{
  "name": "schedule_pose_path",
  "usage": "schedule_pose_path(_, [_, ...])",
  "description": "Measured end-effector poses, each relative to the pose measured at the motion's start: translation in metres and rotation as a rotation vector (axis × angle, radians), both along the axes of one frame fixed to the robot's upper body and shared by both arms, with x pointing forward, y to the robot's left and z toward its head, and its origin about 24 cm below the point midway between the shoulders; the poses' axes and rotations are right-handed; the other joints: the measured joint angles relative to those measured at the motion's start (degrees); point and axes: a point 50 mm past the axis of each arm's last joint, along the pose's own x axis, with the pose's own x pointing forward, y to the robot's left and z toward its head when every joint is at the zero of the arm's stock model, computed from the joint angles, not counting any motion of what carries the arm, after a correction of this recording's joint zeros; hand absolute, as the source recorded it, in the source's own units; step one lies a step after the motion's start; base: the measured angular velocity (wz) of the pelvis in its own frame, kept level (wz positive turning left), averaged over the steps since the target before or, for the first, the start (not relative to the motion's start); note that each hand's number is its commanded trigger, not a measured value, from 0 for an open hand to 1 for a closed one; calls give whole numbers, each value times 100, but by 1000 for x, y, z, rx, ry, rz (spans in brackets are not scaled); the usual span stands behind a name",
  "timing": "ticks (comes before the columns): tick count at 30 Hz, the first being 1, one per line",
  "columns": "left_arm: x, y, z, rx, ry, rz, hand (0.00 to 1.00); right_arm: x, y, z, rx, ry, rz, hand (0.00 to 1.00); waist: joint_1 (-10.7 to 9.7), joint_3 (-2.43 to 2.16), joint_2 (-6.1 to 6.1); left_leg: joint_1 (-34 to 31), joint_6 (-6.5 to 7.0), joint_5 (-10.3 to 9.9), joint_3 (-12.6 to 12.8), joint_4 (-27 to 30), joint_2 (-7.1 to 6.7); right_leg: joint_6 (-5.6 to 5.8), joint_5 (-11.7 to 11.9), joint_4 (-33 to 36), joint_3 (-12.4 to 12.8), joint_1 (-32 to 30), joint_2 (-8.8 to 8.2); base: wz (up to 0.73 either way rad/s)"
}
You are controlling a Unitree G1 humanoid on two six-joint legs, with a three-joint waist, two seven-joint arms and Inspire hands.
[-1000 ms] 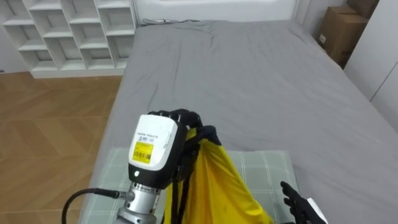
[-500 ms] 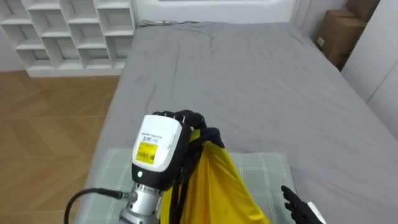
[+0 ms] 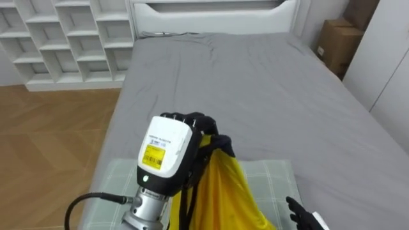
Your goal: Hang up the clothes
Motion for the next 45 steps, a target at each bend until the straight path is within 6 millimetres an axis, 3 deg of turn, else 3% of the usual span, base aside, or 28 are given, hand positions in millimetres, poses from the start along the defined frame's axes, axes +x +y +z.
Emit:
schedule_pose_path(6, [-1, -3, 2, 16, -23, -14, 100, 0, 0, 0, 54, 4, -25, 0, -61, -56, 144, -23, 16, 9, 25, 66, 2, 0, 3, -1, 5, 6, -11, 0])
schedule_pose_path(9, [-3, -5, 12, 18, -73, -33, 100, 4, 2, 1, 82, -4, -30, 0, -170, -37, 214, -48, 20, 12, 38, 95, 5, 6, -4, -7, 2, 0, -19, 0])
schedule_pose_path(16, [-3, -9, 26, 4, -132, -61, 100, 8, 2, 3, 128, -5, -48, 0, -299, -25, 216, 59, 20, 11, 47, 68, -4, 21, -13, -81, -5, 148, -24, 1])
schedule_pose_path(25, [-2, -13, 46, -11, -216, -91, 100, 8, 6, 2, 136, -1, -29, 0, -283, 1, 248, 60, 20, 11, 55, 66, -7, 24, -16, -90, 7, 150, -21, 0])
schedule_pose_path(32, [4, -20, 62, 13, -291, -128, 100, 22, 16, 14, 204, -56, -12, 0, -269, -1, 255, 64, 20, 11, 120, 70, -6, 26, -17, -86, 28, 136, -28, -2])
schedule_pose_path(39, [0, -29, 63, 19, -294, -160, 100, 24, 17, 14, 237, -45, -21, 0, -300, 39, 361, 55, 20, 11, 124, 70, -4, 26, -16, -77, -31, 137, -39, 0])
schedule_pose_path(45, [0, -31, 63, 14, -290, -157, 100, 31, 20, 17, 268, -46, -23, 0, -298, 38, 396, 36, 20, 11, 224, 69, 5, 27, -17, -75, -13, 102, -38, -1])
